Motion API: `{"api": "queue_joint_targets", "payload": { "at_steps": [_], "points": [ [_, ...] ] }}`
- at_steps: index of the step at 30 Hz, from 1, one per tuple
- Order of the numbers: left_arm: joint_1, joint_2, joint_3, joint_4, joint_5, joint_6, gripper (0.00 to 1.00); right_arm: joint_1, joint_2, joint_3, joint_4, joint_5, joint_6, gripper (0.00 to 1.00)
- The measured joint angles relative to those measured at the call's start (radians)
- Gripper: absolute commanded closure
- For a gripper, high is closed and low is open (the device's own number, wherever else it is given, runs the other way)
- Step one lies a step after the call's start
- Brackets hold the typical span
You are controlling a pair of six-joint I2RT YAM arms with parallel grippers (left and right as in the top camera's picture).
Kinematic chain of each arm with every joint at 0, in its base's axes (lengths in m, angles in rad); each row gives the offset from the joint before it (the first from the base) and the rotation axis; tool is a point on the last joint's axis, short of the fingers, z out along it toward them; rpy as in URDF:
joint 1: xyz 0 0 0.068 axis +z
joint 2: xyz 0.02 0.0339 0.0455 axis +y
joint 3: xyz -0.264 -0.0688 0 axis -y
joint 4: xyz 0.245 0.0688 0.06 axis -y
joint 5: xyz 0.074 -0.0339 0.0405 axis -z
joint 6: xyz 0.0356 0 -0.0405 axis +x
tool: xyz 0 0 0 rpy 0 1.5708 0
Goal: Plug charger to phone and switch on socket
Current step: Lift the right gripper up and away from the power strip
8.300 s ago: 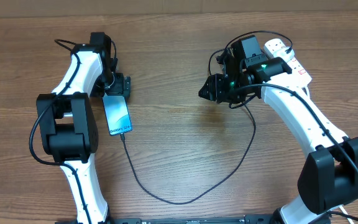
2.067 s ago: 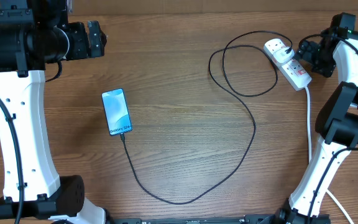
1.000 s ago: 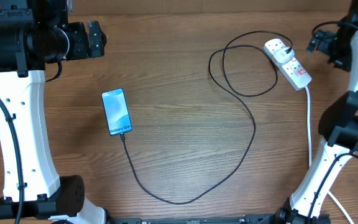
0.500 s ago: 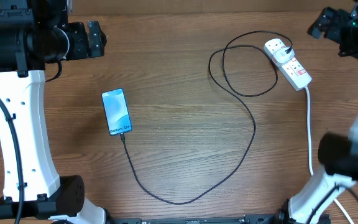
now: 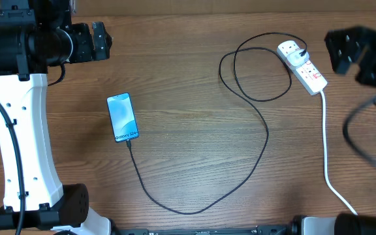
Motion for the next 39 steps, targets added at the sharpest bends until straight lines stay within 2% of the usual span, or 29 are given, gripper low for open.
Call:
{"api": "queue_joint_targets", "payload": {
  "at_steps": [6,18,22,26,32,39],
  "points": [
    [0.000,0.000,0.000,0.000,0.000,0.000,0.00,0.000,-0.093,0.001,0.000,-0.074,-0.002,0.00],
    [0.000,0.000,0.000,0.000,0.000,0.000,0.00,0.000,-0.167,0.001,0.000,-0.087,-0.007,0.00],
    [0.000,0.000,0.000,0.000,0.000,0.000,0.00,0.023,-0.195,-0.063,0.097,-0.042,-0.008,0.00],
    [0.000,0.000,0.000,0.000,0.000,0.000,0.00,0.053,-0.262,-0.230,0.241,-0.005,-0.007,0.00],
    [0.000,0.000,0.000,0.000,0.000,0.000,0.00,0.064,-0.459,-0.661,0.561,0.037,-0.008,0.00],
    [0.000,0.000,0.000,0.000,0.003,0.000,0.00,0.104,-0.772,-1.292,1.108,0.061,-0.010,0.00]
  ]
}}
